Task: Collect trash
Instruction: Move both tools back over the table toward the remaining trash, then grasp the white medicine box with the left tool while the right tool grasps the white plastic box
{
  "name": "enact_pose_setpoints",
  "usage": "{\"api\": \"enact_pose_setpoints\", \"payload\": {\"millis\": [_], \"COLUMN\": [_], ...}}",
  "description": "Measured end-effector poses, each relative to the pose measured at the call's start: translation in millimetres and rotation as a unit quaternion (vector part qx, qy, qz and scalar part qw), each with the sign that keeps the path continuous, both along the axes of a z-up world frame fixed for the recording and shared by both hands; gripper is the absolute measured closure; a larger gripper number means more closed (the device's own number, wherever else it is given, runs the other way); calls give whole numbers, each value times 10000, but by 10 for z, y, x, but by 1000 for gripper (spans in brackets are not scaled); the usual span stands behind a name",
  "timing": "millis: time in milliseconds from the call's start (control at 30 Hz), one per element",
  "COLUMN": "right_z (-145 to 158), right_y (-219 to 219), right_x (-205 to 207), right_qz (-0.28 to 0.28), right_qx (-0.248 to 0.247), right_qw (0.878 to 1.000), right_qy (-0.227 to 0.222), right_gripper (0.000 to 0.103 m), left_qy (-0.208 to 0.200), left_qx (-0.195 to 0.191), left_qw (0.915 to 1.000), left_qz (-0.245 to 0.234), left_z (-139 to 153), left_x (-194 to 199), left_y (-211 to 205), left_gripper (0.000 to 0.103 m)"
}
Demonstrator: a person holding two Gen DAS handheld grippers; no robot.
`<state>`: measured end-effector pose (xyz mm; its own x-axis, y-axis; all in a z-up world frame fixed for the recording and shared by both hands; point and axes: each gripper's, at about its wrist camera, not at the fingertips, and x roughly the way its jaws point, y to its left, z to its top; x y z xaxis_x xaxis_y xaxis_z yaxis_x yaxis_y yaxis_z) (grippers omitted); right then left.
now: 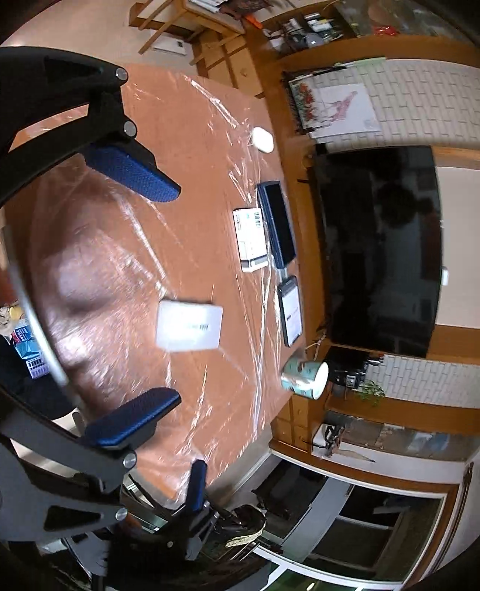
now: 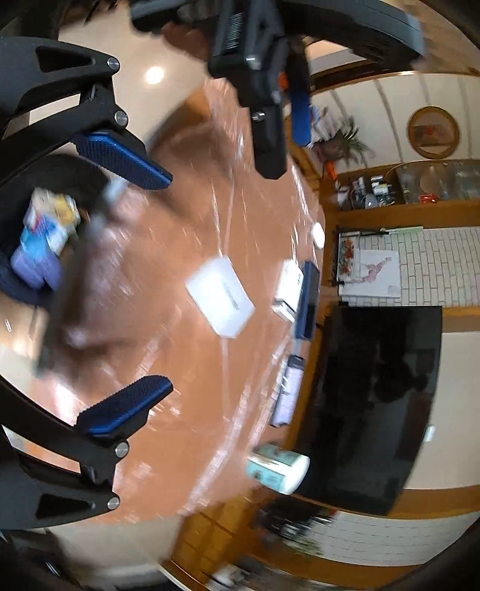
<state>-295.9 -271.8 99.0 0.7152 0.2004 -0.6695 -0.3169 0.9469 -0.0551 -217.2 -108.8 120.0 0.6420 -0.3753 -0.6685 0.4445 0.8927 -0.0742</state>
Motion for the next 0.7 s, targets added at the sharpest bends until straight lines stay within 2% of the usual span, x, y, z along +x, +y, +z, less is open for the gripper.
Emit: {"api": "enact_pose_setpoints", "payload": {"millis": [67,300,400,533,700], "right_z": [-48,-301,-419,-547,-644], "right_y": [32,115,203,274,322], "right_x": [196,753,954,1152,1302], "right_qz": [-68,329,460,593,677], "right_qx": [-198,-116,-198,-193,-154], "right_qw": [9998,9973,9954,9927,9898], "right_qy": [68,645,819,1033,1245], "right_gripper": [4,4,4,4,4], "left_qy": [111,603,820,1091,1240], "left_qx": [59,392,389,384,599], "left_qw": [9999,9972,9957,9931,9902], "left_qz": [53,183,187,188,249], "left_z": [-51,-379,-481,-637,-807], "left_x": [159,941,1231,1623,1946], "left_y": [-3,-77,-128,-222,-333], "left_gripper": [2,2,2,2,2]}}
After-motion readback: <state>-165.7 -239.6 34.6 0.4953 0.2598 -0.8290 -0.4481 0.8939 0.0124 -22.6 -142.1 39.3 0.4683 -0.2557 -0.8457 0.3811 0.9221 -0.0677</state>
